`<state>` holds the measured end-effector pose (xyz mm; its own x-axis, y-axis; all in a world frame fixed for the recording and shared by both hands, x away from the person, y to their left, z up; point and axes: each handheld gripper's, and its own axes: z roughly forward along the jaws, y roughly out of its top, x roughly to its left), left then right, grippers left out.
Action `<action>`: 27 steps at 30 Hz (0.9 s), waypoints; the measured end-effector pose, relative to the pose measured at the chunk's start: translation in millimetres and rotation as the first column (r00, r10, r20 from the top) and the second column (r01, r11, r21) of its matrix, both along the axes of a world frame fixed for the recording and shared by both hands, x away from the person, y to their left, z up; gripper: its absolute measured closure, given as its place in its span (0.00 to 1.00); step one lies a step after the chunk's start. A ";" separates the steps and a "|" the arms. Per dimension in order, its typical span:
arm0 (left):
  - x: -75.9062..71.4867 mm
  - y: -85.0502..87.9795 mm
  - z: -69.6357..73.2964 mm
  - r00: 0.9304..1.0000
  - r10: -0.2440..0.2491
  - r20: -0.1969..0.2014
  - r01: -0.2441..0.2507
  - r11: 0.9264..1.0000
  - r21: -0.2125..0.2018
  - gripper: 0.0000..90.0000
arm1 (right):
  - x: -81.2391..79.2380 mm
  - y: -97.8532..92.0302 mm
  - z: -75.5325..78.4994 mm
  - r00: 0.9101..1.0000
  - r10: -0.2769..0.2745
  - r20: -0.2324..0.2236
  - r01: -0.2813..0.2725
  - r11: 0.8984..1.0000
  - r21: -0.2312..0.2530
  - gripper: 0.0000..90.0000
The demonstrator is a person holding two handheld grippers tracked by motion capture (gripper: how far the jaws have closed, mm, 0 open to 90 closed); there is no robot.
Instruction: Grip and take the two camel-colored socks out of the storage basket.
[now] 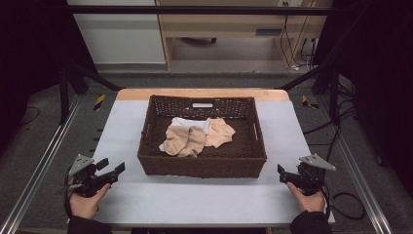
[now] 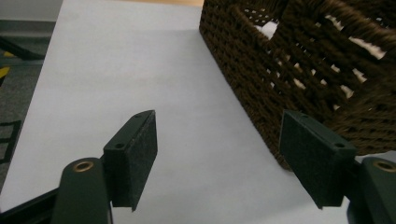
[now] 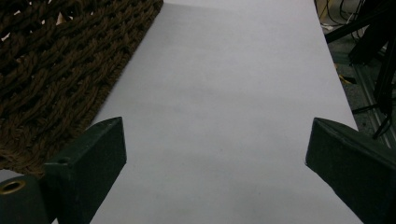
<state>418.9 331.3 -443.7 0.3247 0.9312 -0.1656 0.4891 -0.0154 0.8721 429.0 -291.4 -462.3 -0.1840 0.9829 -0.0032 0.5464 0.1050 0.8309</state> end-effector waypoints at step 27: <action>-3.6 -6.6 63.4 0.992 -0.050 0.112 0.054 0.998 -0.039 0.34 | -2.5 -1.4 3.1 0.999 -0.015 0.040 0.015 1.000 -0.007 0.06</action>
<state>415.3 324.7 -380.4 0.3912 0.9056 -0.1638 0.3883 -0.0011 0.9215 426.5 -292.8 -459.2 -0.1686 0.9855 -0.0177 0.5141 0.1033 0.8515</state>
